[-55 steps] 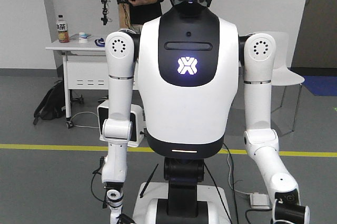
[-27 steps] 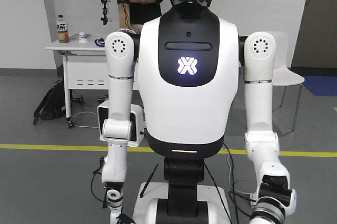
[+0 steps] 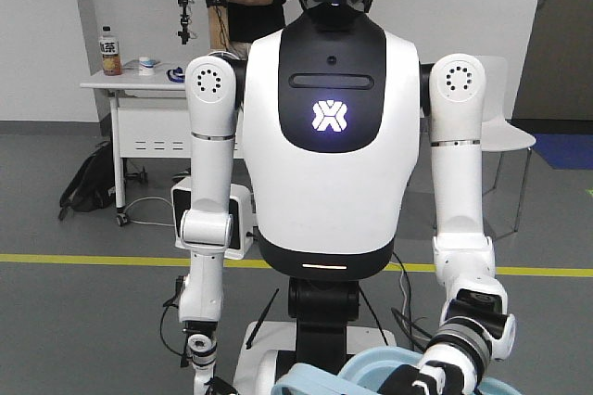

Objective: Pick snacks and fruit into basket
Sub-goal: 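Move the right gripper over the basket and release the green lime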

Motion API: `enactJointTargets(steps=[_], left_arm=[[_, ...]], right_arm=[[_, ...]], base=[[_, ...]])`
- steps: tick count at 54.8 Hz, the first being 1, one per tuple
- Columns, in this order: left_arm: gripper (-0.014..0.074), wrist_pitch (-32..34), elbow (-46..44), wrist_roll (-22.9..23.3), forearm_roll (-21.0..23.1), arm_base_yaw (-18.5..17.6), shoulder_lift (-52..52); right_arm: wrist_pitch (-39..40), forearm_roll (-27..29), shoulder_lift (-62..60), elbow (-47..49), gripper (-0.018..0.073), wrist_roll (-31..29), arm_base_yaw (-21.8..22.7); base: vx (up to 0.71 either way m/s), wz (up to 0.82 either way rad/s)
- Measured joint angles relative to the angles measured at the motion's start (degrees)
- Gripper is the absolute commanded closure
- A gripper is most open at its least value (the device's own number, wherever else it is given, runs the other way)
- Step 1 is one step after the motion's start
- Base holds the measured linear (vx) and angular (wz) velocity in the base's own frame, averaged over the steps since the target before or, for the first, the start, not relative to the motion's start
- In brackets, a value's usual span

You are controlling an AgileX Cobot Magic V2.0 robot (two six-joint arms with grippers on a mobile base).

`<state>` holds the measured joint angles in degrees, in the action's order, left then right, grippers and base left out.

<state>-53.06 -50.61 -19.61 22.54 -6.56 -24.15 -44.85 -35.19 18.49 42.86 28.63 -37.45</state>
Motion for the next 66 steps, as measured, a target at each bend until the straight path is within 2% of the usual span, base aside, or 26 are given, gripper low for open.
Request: enactJointTargets(steps=[25, 32, 41, 51, 58, 66], left_arm=[[0.0604, 0.00, 0.00, 0.00, 0.00, 0.00, 0.00], [0.0604, 0.00, 0.00, 0.00, 0.00, 0.00, 0.00], [0.0604, 0.00, 0.00, 0.00, 0.00, 0.00, 0.00], [0.0604, 0.00, 0.00, 0.00, 0.00, 0.00, 0.00], [0.0604, 0.00, 0.00, 0.00, 0.00, 0.00, 0.00], [0.0604, -0.10, 0.00, 0.00, 0.00, 0.00, 0.00]], right_arm=[[1.29, 0.98, 0.33, 0.00, 0.0564, -0.56, 0.00], [4.07, 2.64, 2.80, 0.00, 0.0564, -3.59, 0.00], [7.61, 7.42, 8.21, 1.30, 0.0564, -9.83, 0.00], [10.57, 17.82, 13.12, 3.71, 0.0564, -22.17, 0.00], [11.12, 28.93, 14.36, 3.88, 0.0564, -33.86, 0.00], [10.90, 44.13, 14.36, 3.88, 0.0564, -49.02, 0.00]], base=[[0.00, 0.00], [0.00, 0.00], [0.00, 0.00], [0.00, 0.00], [0.00, 0.00], [0.00, 0.00]])
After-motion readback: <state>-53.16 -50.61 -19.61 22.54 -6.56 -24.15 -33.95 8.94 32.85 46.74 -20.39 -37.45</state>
